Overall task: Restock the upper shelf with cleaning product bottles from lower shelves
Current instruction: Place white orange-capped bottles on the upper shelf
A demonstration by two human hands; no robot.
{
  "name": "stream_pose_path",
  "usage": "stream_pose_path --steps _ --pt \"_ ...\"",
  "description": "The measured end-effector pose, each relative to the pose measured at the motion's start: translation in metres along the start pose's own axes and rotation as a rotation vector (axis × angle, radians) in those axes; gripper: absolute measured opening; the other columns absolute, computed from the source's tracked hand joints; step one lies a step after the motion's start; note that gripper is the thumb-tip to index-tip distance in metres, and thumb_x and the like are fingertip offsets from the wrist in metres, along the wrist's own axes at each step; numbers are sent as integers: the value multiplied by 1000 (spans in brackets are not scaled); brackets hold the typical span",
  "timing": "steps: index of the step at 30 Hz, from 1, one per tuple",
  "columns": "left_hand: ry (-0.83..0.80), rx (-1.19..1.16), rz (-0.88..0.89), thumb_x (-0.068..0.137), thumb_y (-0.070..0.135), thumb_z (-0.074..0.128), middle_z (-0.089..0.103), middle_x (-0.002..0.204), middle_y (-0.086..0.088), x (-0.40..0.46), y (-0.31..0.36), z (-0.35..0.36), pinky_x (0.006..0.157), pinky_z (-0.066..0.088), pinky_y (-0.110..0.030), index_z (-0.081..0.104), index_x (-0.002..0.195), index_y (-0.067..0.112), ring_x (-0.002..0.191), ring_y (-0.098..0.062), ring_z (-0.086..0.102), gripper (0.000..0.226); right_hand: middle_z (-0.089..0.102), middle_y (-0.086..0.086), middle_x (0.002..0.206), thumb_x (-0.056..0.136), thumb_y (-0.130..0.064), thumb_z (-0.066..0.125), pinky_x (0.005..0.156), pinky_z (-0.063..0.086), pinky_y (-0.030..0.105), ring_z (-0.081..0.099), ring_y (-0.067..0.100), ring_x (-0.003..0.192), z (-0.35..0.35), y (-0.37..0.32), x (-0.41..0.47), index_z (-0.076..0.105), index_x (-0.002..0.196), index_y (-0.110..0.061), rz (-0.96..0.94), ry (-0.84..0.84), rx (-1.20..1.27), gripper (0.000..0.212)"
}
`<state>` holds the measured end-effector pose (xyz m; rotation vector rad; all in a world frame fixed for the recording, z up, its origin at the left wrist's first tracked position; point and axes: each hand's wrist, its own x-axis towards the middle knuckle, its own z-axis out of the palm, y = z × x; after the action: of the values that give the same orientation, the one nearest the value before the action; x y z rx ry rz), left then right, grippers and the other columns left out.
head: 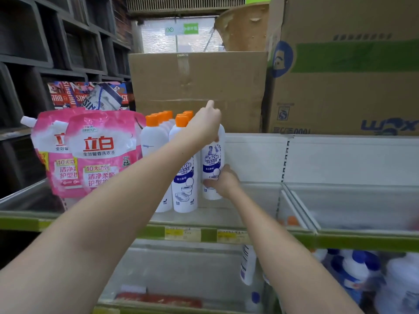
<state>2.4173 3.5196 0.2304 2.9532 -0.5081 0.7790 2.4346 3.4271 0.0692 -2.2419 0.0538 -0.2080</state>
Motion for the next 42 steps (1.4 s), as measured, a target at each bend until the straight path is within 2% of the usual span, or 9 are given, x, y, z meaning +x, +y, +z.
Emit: stream_pose_path --steps 6,12,20,25,28,32,34,38,42 --pt "39 107 -5 76 17 87 46 121 -16 20 -5 18 70 57 -42 56 104 0 87 -30 64 44 54 9 131 78 -39 84 95 53 43 60 30 115 6 -3 31 44 128 -10 45 -27 24 70" --pt "15 249 0 83 10 80 53 117 -18 47 -1 25 65 44 -32 62 112 -1 95 -31 65 35 53 10 135 79 -35 85 99 51 46 58 30 117 6 0 54 44 132 -9 16 -58 79 72" --pt "-20 302 -31 84 15 80 54 114 -17 74 -5 44 72 55 -32 65 117 0 79 -24 63 39 46 15 141 83 -31 82 100 48 40 56 33 121 13 6 77 40 138 -5 -11 -25 104 73" --pt "0 229 -60 81 21 83 53 130 -21 86 -8 48 85 55 -34 59 125 -3 101 -28 69 56 39 18 144 85 -29 80 100 44 36 52 33 127 14 7 86 35 140 -1 -7 -27 77 76" --pt "20 215 -65 82 22 81 50 136 -23 83 -8 47 87 54 -33 55 129 -3 104 -29 68 59 38 18 144 86 -28 80 98 43 32 50 31 127 15 8 85 34 140 0 -13 -17 71 76" --pt "43 216 -55 89 5 68 52 123 -17 73 -6 49 72 48 -31 55 122 -1 98 -29 65 37 38 17 143 87 -28 79 97 44 34 53 31 123 18 5 78 35 139 0 -1 -4 86 73" --pt "45 242 -37 84 -4 68 50 127 -22 66 -2 52 69 45 -32 45 130 -1 105 -33 63 51 34 18 145 88 -26 77 97 44 33 54 31 122 18 3 73 35 139 0 6 1 57 71" --pt "95 258 13 85 2 73 17 159 -30 51 2 69 94 51 -38 28 149 1 135 -43 40 78 34 20 143 89 -21 74 94 43 33 53 35 121 12 6 64 33 138 -1 45 45 103 67" --pt "145 270 76 92 3 63 6 162 -24 39 12 75 107 40 -39 26 150 1 146 -47 14 69 40 17 140 94 -21 66 83 39 28 52 21 92 4 12 57 39 130 -5 27 53 58 47"
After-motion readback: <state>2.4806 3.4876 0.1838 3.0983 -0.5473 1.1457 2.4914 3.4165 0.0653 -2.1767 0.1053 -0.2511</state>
